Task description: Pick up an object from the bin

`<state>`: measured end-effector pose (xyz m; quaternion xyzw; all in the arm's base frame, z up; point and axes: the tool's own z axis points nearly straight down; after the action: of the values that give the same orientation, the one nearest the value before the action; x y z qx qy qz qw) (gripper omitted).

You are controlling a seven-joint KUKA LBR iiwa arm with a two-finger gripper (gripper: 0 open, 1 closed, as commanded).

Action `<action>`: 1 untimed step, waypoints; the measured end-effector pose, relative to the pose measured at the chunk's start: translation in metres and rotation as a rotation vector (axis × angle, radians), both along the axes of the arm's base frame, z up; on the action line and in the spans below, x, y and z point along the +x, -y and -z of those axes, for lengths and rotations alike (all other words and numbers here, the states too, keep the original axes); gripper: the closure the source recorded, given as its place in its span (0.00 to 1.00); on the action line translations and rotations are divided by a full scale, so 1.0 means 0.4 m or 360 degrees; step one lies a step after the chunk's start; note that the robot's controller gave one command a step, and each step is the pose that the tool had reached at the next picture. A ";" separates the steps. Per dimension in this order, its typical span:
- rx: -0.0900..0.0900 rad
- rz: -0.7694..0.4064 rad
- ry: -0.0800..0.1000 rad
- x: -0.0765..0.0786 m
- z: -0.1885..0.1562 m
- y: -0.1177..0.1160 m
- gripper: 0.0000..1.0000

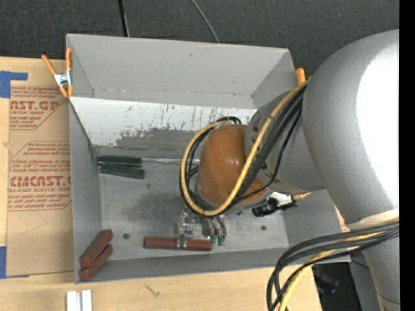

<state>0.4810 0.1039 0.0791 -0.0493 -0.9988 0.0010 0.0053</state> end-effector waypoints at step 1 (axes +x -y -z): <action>0.0009 0.0008 0.0067 0.020 0.005 -0.001 0.00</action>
Offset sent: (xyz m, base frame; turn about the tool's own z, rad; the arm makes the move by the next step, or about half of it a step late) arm 0.0000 0.0000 0.0000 0.0000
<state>0.4890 0.1044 0.0769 -0.0518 -0.9985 -0.0029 -0.0155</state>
